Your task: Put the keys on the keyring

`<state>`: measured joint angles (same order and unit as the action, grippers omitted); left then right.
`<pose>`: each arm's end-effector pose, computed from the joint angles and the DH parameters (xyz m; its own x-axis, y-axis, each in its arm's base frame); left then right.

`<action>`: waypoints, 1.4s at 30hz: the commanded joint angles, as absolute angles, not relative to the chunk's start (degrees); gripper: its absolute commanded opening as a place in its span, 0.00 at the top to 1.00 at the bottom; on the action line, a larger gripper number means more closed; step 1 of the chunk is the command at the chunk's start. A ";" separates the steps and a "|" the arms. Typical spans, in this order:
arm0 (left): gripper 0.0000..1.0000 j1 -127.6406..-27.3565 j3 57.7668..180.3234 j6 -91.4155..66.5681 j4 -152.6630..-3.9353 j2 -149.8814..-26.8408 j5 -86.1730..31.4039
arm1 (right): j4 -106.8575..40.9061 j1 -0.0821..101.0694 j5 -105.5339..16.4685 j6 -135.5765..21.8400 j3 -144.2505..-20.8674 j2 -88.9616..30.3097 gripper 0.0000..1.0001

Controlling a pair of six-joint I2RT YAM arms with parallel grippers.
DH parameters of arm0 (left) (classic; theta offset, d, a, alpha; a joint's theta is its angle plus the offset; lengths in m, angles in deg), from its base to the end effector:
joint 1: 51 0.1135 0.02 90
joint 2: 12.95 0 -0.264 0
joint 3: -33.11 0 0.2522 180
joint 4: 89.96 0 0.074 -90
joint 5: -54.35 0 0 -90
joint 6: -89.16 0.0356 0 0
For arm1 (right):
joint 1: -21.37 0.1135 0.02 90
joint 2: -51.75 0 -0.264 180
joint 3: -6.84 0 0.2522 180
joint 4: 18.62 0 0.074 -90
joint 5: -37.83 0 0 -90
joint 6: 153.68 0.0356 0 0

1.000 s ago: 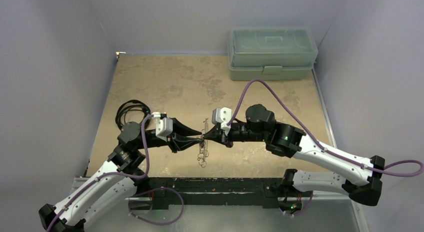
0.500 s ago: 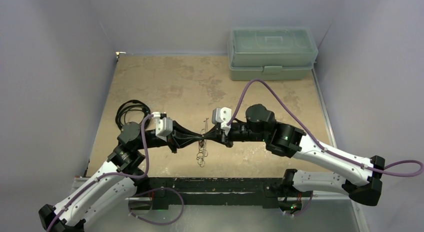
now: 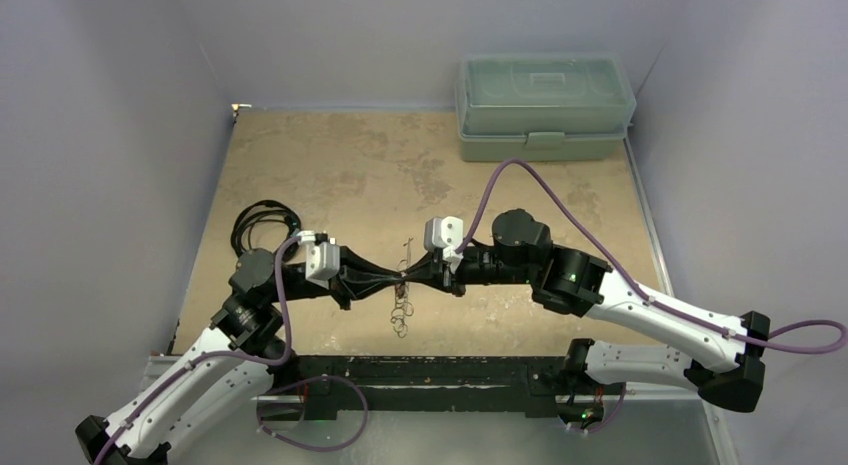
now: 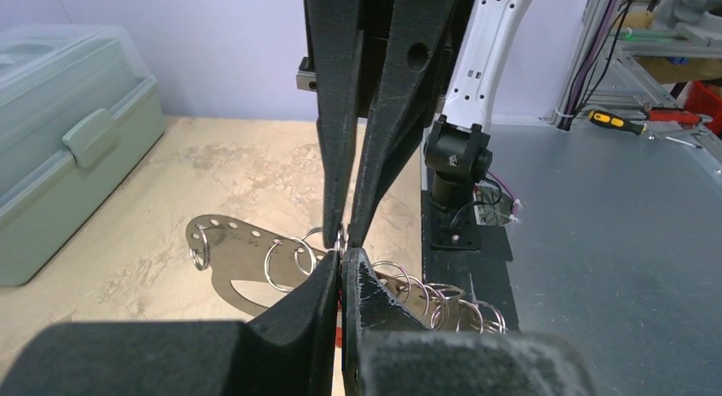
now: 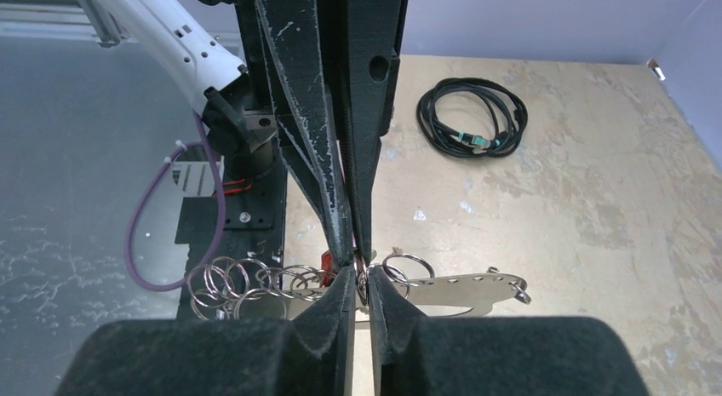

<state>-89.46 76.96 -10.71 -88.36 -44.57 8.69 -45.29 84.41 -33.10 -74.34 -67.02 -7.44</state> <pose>0.0937 -0.1062 0.3237 -0.0261 -0.1358 -0.9904 0.9929 0.1112 -0.0415 0.0957 0.2139 0.3817 0.0900 -0.2087 -0.9738 -0.9877 0.1069 -0.1142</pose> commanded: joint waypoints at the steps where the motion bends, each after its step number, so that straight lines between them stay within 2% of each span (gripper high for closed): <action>1: 1.00 -89.76 78.64 -7.13 -86.76 -43.56 9.29 | -42.69 84.34 -33.23 -74.66 -69.33 -5.90 0.83; 3: 1.00 -89.80 78.78 -6.66 -86.23 -43.38 8.91 | -43.32 84.38 -33.19 -74.67 -69.39 -6.06 0.75; 6: 1.00 -89.77 78.95 -6.34 -85.78 -43.34 8.60 | -44.07 84.38 -32.87 -75.12 -69.54 -6.24 0.69; 15: 1.00 -89.77 78.99 -6.29 -85.56 -43.39 8.22 | -51.28 84.38 -32.11 -77.83 -73.21 -9.64 0.63; 25: 1.00 -89.76 78.79 -6.60 -85.25 -43.17 8.06 | -54.85 84.33 -31.21 -79.34 -75.12 -12.73 0.66; 31: 1.00 -89.77 78.61 -6.94 -85.68 -43.49 8.41 | -54.23 84.33 -31.09 -79.58 -75.19 -12.73 0.78; 38: 1.00 -89.76 78.43 -7.39 -85.97 -43.62 8.82 | -53.58 84.36 -30.44 -80.43 -75.89 -14.02 0.84; 42: 1.00 -89.76 78.39 -7.45 -85.95 -43.62 8.85 | -53.31 84.38 -29.79 -80.73 -76.46 -14.80 0.84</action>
